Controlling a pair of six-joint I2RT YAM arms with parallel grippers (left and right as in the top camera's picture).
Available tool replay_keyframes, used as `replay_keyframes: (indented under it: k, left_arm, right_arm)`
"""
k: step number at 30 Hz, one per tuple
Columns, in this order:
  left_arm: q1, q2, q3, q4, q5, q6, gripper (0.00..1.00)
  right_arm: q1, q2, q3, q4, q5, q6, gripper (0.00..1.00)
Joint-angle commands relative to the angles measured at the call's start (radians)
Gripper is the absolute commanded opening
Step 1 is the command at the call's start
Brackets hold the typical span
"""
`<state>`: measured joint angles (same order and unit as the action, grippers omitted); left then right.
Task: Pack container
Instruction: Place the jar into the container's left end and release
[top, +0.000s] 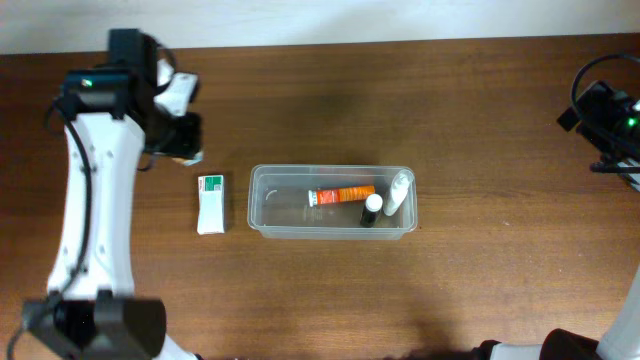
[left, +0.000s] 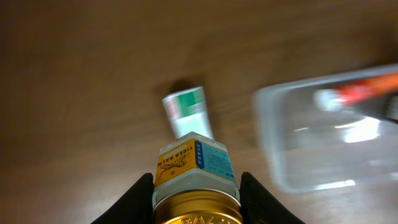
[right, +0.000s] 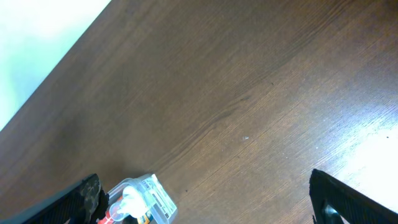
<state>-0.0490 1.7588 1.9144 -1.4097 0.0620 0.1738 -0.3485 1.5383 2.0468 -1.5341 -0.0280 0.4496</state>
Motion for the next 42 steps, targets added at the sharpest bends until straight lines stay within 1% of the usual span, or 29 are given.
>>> replay_keyframes:
  k: [1,4,6,11,14,16,20,26,30,33,41,42]
  left_arm:
    - [-0.105,-0.024,0.006,0.003,0.035,-0.008,0.21]
    - [-0.195,-0.02,-0.025,0.029,0.035,-0.009,0.21]
    - [-0.249,-0.017,-0.068,0.072,0.036,-0.009,0.21]
    - [-0.367,-0.006,-0.236,0.241,0.035,-0.073,0.21]
    - [-0.412,-0.006,-0.343,0.335,0.035,-0.116,0.21]
    - [-0.431,-0.005,-0.415,0.415,0.034,-0.122,0.21]
    - [-0.442,-0.004,-0.529,0.541,0.011,-0.158,0.22]
    - [-0.439,-0.001,-0.634,0.631,-0.018,-0.163,0.22]
    - [-0.441,0.005,-0.692,0.723,-0.024,-0.163,0.22]
    - [-0.442,0.026,-0.71,0.752,-0.029,-0.163,0.22]
    - [-0.441,0.091,-0.71,0.768,-0.059,-0.163,0.22]
    - [-0.441,0.092,-0.71,0.773,-0.059,-0.163,0.3]
  right_arm:
    - [-0.006,0.004,0.008,0.001,-0.006,0.004,0.98]
    - [-0.006,0.004,0.008,0.001,-0.006,0.004,0.98]
    - [-0.006,0.004,0.008,0.001,-0.006,0.004,0.98]
    - [-0.006,0.004,0.008,0.001,-0.006,0.004,0.98]
    - [-0.006,0.004,0.008,0.001,-0.006,0.004,0.98]
    - [-0.006,0.004,0.008,0.001,-0.006,0.004,0.98]
    - [-0.006,0.004,0.008,0.001,-0.006,0.004,0.98]
    - [-0.006,0.004,0.008,0.001,-0.006,0.004,0.98]
    - [-0.006,0.004,0.008,0.001,-0.006,0.004,0.98]
    - [-0.006,0.004,0.008,0.001,-0.006,0.004,0.98]
    - [-0.006,0.004,0.008,0.001,-0.006,0.004,0.98]
    - [-0.006,0.004,0.008,0.001,-0.006,0.005,0.98]
